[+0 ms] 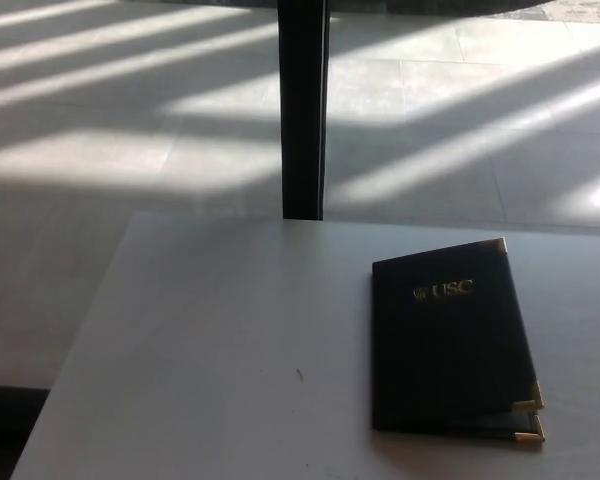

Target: There is a diary kept infront of the robot and the robot uses its right hand to grab its cover and puses it to the left to open it.

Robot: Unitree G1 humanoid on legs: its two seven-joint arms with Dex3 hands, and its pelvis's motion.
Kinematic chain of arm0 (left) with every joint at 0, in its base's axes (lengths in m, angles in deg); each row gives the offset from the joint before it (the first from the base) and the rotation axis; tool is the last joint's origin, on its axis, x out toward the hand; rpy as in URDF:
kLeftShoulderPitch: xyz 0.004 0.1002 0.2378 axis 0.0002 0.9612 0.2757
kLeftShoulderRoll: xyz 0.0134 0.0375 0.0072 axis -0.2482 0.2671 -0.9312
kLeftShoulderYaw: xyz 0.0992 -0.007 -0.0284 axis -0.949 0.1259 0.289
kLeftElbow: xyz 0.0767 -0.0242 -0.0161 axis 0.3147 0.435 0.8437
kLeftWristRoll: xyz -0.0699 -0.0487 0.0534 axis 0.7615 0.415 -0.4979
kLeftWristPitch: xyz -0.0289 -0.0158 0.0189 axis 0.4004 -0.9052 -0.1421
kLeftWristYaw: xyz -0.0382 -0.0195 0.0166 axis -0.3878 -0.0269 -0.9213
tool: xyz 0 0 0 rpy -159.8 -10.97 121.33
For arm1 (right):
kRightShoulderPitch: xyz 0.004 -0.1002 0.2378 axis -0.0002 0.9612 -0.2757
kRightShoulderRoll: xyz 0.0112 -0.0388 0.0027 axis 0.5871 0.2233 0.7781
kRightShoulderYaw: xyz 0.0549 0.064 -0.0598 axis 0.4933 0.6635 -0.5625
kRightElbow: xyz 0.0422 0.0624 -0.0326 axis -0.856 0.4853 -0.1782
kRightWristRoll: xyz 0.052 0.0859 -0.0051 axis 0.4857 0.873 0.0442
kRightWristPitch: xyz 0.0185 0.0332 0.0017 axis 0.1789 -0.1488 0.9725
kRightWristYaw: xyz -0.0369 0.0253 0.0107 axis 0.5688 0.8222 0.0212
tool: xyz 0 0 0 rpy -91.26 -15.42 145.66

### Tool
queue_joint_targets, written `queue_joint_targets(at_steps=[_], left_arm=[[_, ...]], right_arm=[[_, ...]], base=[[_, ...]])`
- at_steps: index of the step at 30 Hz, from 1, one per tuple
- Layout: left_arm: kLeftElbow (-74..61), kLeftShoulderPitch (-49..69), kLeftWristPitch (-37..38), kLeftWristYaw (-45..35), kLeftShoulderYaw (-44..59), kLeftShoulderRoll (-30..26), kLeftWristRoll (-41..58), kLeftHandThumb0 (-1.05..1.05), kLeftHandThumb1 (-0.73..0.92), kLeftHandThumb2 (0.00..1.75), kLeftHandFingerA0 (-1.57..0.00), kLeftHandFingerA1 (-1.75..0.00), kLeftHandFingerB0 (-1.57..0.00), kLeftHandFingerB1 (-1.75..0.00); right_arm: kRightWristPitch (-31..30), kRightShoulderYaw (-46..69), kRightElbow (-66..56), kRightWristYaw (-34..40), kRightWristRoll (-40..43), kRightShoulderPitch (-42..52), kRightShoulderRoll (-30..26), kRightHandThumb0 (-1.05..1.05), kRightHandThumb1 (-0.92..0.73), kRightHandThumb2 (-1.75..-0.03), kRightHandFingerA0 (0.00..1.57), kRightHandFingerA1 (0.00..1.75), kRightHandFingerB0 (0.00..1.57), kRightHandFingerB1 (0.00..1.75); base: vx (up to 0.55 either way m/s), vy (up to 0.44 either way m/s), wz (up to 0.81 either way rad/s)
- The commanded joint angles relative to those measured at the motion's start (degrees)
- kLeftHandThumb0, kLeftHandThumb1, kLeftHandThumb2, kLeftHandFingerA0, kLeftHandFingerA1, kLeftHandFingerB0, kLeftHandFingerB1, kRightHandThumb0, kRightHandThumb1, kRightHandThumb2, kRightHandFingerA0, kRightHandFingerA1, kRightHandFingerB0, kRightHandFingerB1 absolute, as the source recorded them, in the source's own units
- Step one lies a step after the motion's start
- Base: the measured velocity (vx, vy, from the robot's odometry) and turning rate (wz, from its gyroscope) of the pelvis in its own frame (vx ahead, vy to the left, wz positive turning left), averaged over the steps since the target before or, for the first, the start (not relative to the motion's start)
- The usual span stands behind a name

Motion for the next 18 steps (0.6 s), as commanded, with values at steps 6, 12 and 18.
queue_joint_targets(at_steps=[6, 12, 18], left_arm=[[1.22, -5.78, -5.88, 7.29, 23.7, -3.41, 20.75, -0.79, 0.92, 0.95, -0.17, -1.09, -0.09, -0.78], [2.14, -8.06, -6.32, 7.97, 29.57, -4.61, 23.19, -0.82, 0.92, 0.92, -0.19, -1.15, -0.09, -0.81], [2.05, -10.75, -6.11, 8.34, 30.9, -6.17, 22.15, -0.81, 0.92, 0.97, -0.17, -1.02, -0.12, -0.74]], right_arm=[[-15.31, 26.17, -6.02, 5.48, 23.6, -1.32, -4.49, -0.81, -0.92, -0.7, 0.61, 0.64, 0.45, 0.52], [-14.84, 35.38, 0.32, 7.47, 25.6, -4.37, -12.08, -0.84, -0.92, -0.83, 0.51, 0.68, 0.31, 0.51], [-15.31, 42.97, 4.43, 10.31, 28.34, -10.28, -21.26, -0.8, -0.78, -1.18, 0.5, 0.71, 0.3, 0.59]], base=[[0.0, 0.0, 0.0], [0.0, 0.0, 0.0], [0.0, 0.0, 0.0]])
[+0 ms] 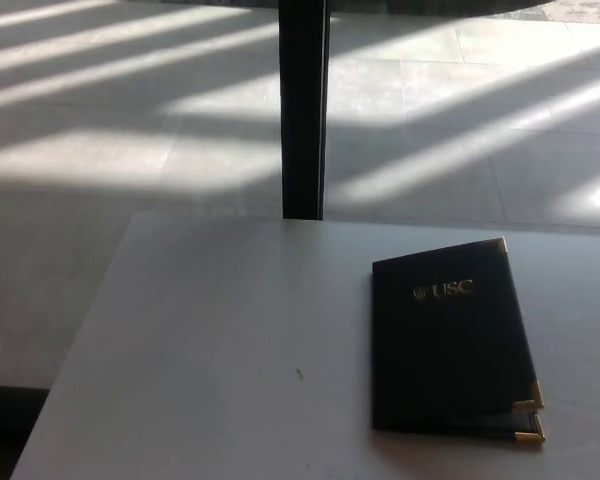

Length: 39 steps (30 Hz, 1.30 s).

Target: There is a diary kept infront of the robot and the robot uses its right hand to grab its cover and puses it to the left to open it.

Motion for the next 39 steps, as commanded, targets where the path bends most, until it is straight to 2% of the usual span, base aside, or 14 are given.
queue_joint_targets(at_steps=[1, 2, 4, 8, 9, 10, 12, 13, 15, 16, 17, 19, 23, 39], left_arm=[[1.44, -4.72, -3.94, 4.74, 6.37, -5.17, 9.91, -0.81, 0.92, 0.97, -0.17, -1.02, -0.12, -0.74], [1.62, -4.69, -3.91, 4.82, 6.5, -5.38, 9.85, -0.82, 0.92, 0.94, -0.24, -0.89, -0.15, -0.68], [1.56, -4.91, -3.93, 5.15, 6.99, -5.2, 10.04, -0.82, 0.87, 1.15, -0.26, -0.81, -0.19, -0.68], [1.56, -4.82, -4.22, 5.38, 6.25, -4.56, 9.29, -0.84, 0.87, 1.15, -0.26, -0.83, -0.2, -0.69], [1.59, -4.76, -4.35, 5.43, 6.06, -4.48, 9.23, -0.82, 0.92, 0.96, -0.19, -1.05, -0.14, -0.75], [1.64, -4.77, -4.42, 5.91, 5.65, -4.39, 9.0, -0.74, 0.86, 1.3, -0.42, -0.87, -0.15, -0.66], [0.78, -4.32, -4.83, 5.59, 5.09, -3.93, 9.09, -0.83, 0.92, 0.96, -0.19, -1.06, -0.14, -0.78], [1.18, -4.57, -4.58, 5.92, 5.09, -3.8, 9.29, -0.83, 0.92, 0.96, -0.2, -1.09, -0.14, -0.8], [0.97, -4.49, -4.44, 6.12, 5.08, -3.58, 9.65, -0.83, 0.92, 0.95, -0.2, -1.07, -0.14, -0.79], [1.14, -4.18, -4.58, 5.91, 4.7, -3.63, 9.42, -0.83, 0.87, 1.16, -0.28, -0.85, -0.21, -0.71], [1.63, -4.16, -4.28, 5.97, 4.49, -3.71, 9.18, -0.82, 0.92, 0.96, -0.19, -1.09, -0.1, -0.8], [0.86, -3.58, -4.15, 6.48, 4.14, -3.01, 9.0, -0.84, 0.87, 1.16, -0.31, -0.88, -0.21, -0.73], [0.9, -3.41, -4.28, 6.25, 3.94, -2.93, 9.09, -0.83, 0.92, 0.96, -0.21, -1.09, -0.14, -0.81], [1.04, -2.06, -4.33, 6.22, 3.89, -2.92, 10.12, -0.83, 0.92, 0.96, -0.24, -1.17, -0.15, -0.86]], right_arm=[[-7.11, 15.03, 7.01, 8.15, 15.48, -8.49, -15.54, -0.8, -0.78, -1.18, 0.5, 0.71, 0.3, 0.59], [-6.28, 15.37, 8.14, 8.73, 15.24, -9.73, -16.71, -0.88, -0.92, -0.8, 0.58, 0.69, 0.33, 0.52], [-6.52, 16.2, 7.87, 9.48, 15.02, -11.78, -18.84, -0.86, -0.92, -0.81, 0.58, 0.67, 0.31, 0.5], [-8.95, 15.71, 3.12, 10.67, 14.98, -17.57, -21.72, -0.83, -0.92, -0.78, 0.58, 0.65, 0.34, 0.5], [-10.26, 15.88, 1.5, 10.89, 15.58, -18.6, -21.72, -0.82, -0.92, -0.75, 0.5, 0.63, 0.36, 0.48], [-12.26, 16.0, -1.79, 10.49, 17.13, -19.73, -21.02, -0.82, -0.84, -0.66, 0.57, 0.65, 0.48, 0.5], [-15.03, 14.88, -7.58, 11.24, 18.16, -21.26, -19.34, -0.81, -0.92, -0.72, 0.42, 0.69, 0.36, 0.48], [-15.98, 12.08, -13.36, 13.88, 17.84, -23.73, -16.86, -0.8, -0.92, -0.67, 0.71, 0.66, 0.44, 0.49], [-17.11, 11.08, -16.5, 15.28, 17.89, -24.81, -15.32, -0.79, -0.91, -0.68, 0.7, 0.62, 0.46, 0.49], [-17.82, 9.64, -19.92, 12.77, 19.45, -24.27, -13.27, -0.78, -0.7, -1.09, 0.56, 0.68, 0.37, 0.57], [-18.61, 8.72, -22.68, 12.46, 20.41, -24.13, -11.79, -0.8, -0.92, -0.67, 0.59, 0.61, 0.41, 0.47], [-22.47, 5.53, -31.84, 14.69, 23.79, -24.22, -6.89, -0.78, -0.89, -0.67, 0.67, 0.69, 0.46, 0.5], [-23.87, -0.77, -40.96, 15.84, 24.71, -23.65, -1.1, -0.77, -0.89, -0.66, 0.76, 0.72, 0.55, 0.58], [-26.9, -20.43, -55.83, 15.1, 23.91, -17.23, 14.44, -0.69, -0.92, -0.76, 0.33, 0.5, 0.22, 0.37]], base=[[0.0, 0.0, 0.0], [0.0, 0.0, 0.0], [0.0, 0.0, 0.0], [0.0, 0.0, 0.0], [0.0, 0.0, 0.0], [0.0, 0.0, 0.0], [0.0, 0.0, 0.0], [0.0, 0.0, 0.0], [0.0, 0.0, 0.0], [0.0, 0.0, 0.0], [0.0, 0.0, 0.0], [0.0, 0.0, 0.0], [0.0, 0.0, 0.0], [0.0, 0.0, 0.0]])
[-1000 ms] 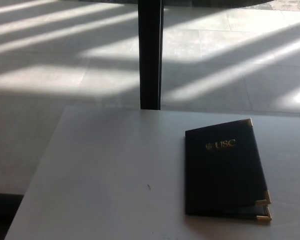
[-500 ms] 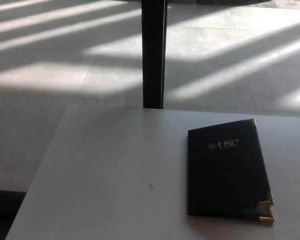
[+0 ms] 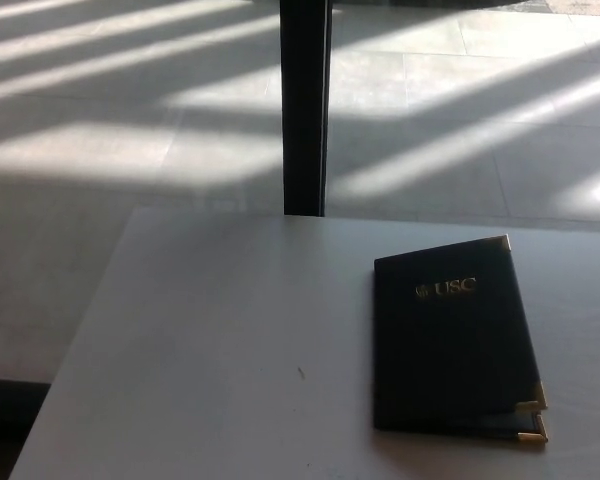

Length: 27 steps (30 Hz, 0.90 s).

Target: There is a diary kept infront of the robot and the robot uses its right hand to grab its cover and puses it to the left to open it.

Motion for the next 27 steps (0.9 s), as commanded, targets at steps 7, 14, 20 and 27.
queue_joint_targets(at_steps=[7, 14, 20, 27], left_arm=[[0.96, 1.77, -1.63, 1.93, -1.43, -1.75, 3.92, -0.84, 0.92, 0.93, -0.3, -1.0, -0.17, -0.76], [0.86, 1.45, -1.52, 2.94, -2.45, -2.06, 4.79, -0.81, 0.92, 0.96, -0.26, -1.16, -0.18, -0.86], [1.15, 1.59, -1.31, 2.99, -3.47, -2.4, 5.05, -0.82, 0.92, 0.95, -0.31, -1.0, -0.2, -0.77], [0.71, 1.88, -1.3, 2.78, -4.57, -2.53, 5.43, -0.83, 0.92, 0.96, -0.31, -0.98, -0.21, -0.75]], right_arm=[[-6.45, -15.15, -6.18, 3.81, 1.68, 6.68, 8.97, -0.68, -0.85, -0.98, 0.27, 0.53, 0.19, 0.45], [-5.64, -19.38, -4.57, 4.79, 0.66, 7.17, 11.05, -0.65, -0.87, -1.04, 0.3, 0.55, 0.18, 0.45], [-5.67, -21.88, -3.67, 5.25, 0.76, 7.53, 12.71, -0.63, -0.92, -0.83, 0.32, 0.49, 0.21, 0.36], [-4.99, -26.27, -2.09, 5.45, -0.33, 7.43, 15.96, -0.68, -0.84, -1.07, 0.28, 0.58, 0.16, 0.47]], base=[[0.0, 0.0, 0.0], [0.0, 0.0, 0.0], [0.0, 0.0, 0.0], [0.0, 0.0, 0.0]])
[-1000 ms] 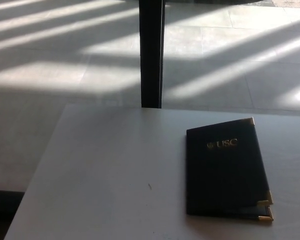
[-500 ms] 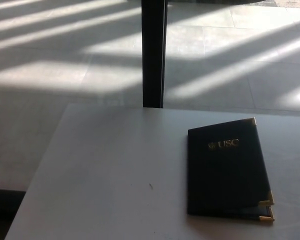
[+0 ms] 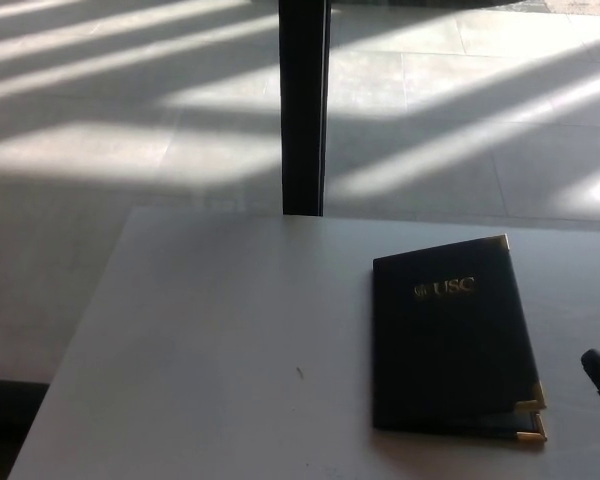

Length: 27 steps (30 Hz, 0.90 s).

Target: There is a diary kept infront of the robot and the robot uses its right hand to grab its cover and puses it to the left to open it.

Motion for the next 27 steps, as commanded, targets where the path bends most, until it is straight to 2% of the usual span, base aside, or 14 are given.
queue_joint_targets(at_steps=[1, 2, 3, 4, 5, 8, 9, 11, 16, 22, 24, 25, 26, 27], left_arm=[[-0.32, 0.43, -0.42, 0.69, -0.64, -1.08, 1.26, -0.83, 0.92, 0.96, -0.31, -0.98, -0.21, -0.75], [0.06, 0.32, -0.4, 0.91, -0.65, -1.24, 1.39, -0.82, 0.92, 0.95, -0.32, -1.01, -0.22, -0.78], [0.12, 0.26, -0.2, 1.14, -0.48, -1.18, 1.71, -0.83, 0.92, 0.93, -0.33, -1.05, -0.24, -0.81], [-0.03, 0.31, -0.23, 0.99, -0.48, -1.18, 1.92, -0.82, 0.92, 0.96, -0.26, -1.14, -0.19, -0.85], [0.01, 0.36, -0.31, 0.78, -0.59, -1.26, 1.99, -0.84, 0.92, 0.95, -0.31, -0.99, -0.2, -0.75], [0.24, 0.29, 0.23, 1.43, -0.94, -1.4, 1.75, -0.82, 0.92, 0.94, -0.33, -1.02, -0.21, -0.76], [0.75, 0.15, 0.28, 1.72, -0.87, -1.68, 1.8, -0.82, 0.92, 0.93, -0.35, -1.04, -0.23, -0.77], [-0.09, 0.19, 0.09, 2.38, -0.66, -1.31, 2.3, -0.8, 0.92, 0.96, -0.27, -1.14, -0.2, -0.85], [-0.06, 0.51, 0.33, 2.3, -1.14, -1.34, 2.13, -0.82, 0.92, 0.93, -0.34, -1.04, -0.23, -0.81], [-0.32, 1.25, 0.39, 1.78, -0.93, -1.13, 2.91, -0.81, 0.92, 0.94, -0.26, -1.15, -0.13, -0.84], [0.03, 1.17, 0.5, 1.62, -0.77, -1.24, 3.11, -0.83, 0.92, 0.92, -0.32, -1.04, -0.16, -0.76], [0.19, 1.03, 0.6, 1.84, -0.85, -1.26, 3.03, -0.81, 0.92, 0.94, -0.26, -1.19, -0.16, -0.89], [0.27, 1.02, 0.61, 1.94, -1.03, -1.3, 2.87, -0.82, 0.92, 0.92, -0.32, -1.08, -0.24, -0.83], [0.37, 1.02, 0.63, 2.06, -1.3, -1.36, 2.66, -0.82, 0.92, 0.92, -0.32, -1.08, -0.24, -0.83]], right_arm=[[0.48, -1.93, 1.08, 0.76, -1.4, 0.45, 1.38, -0.68, -0.84, -1.07, 0.28, 0.58, 0.16, 0.47], [0.53, -2.42, 1.36, 0.85, -1.83, 0.27, 1.54, -0.67, -0.92, -0.8, 0.33, 0.55, 0.19, 0.39], [0.68, -3.04, 1.93, 1.14, -2.07, -0.19, 2.23, -0.69, -0.83, -1.06, 0.29, 0.58, 0.19, 0.47], [0.68, -3.5, 2.33, 1.85, -2.34, -0.69, 2.88, -0.69, -0.83, -1.06, 0.31, 0.58, 0.2, 0.48], [0.78, -3.84, 2.5, 2.17, -2.63, -0.9, 3.19, -0.69, -0.83, -1.06, 0.3, 0.58, 0.2, 0.48], [0.62, -5.21, 2.23, 2.56, -3.65, -1.17, 3.83, -0.69, -0.84, -1.07, 0.29, 0.57, 0.2, 0.48], [0.66, -5.57, 2.56, 2.47, -3.89, -1.3, 3.99, -0.69, -0.92, -0.8, 0.33, 0.52, 0.22, 0.39], [0.45, -6.06, 2.91, 2.89, -3.9, -1.49, 4.69, -0.68, -0.92, -0.78, 0.32, 0.51, 0.23, 0.39], [0.67, -6.84, 3.27, 2.98, -4.86, -1.29, 5.08, -0.68, -0.92, -0.79, 0.32, 0.51, 0.22, 0.39], [2.38, -6.61, 7.03, 2.53, -6.32, -0.33, 5.65, -0.71, -0.92, -0.77, 0.32, 0.53, 0.23, 0.4], [2.57, -6.65, 7.38, 2.5, -6.55, -0.29, 5.67, -0.71, -0.92, -0.78, 0.32, 0.53, 0.22, 0.4], [2.59, -6.9, 7.23, 2.41, -6.72, -0.07, 5.69, -0.7, -0.82, -1.06, 0.29, 0.58, 0.22, 0.49], [2.59, -6.95, 7.3, 2.51, -6.8, -0.08, 5.8, -0.73, -0.92, -0.76, 0.35, 0.54, 0.24, 0.4], [2.6, -6.99, 7.44, 2.68, -6.89, -0.12, 5.95, -0.73, -0.92, -0.76, 0.35, 0.54, 0.24, 0.4]], base=[[0.0, 0.0, 0.0], [0.0, 0.0, 0.0], [0.0, 0.0, 0.0], [0.0, 0.0, 0.0], [0.0, 0.0, 0.0], [0.0, 0.0, 0.0], [0.0, 0.0, 0.0], [0.0, 0.0, 0.0], [0.0, 0.0, 0.0], [0.0, 0.0, 0.0], [0.0, 0.0, 0.0], [0.0, 0.0, 0.0], [0.0, 0.0, 0.0], [0.0, 0.0, 0.0]])
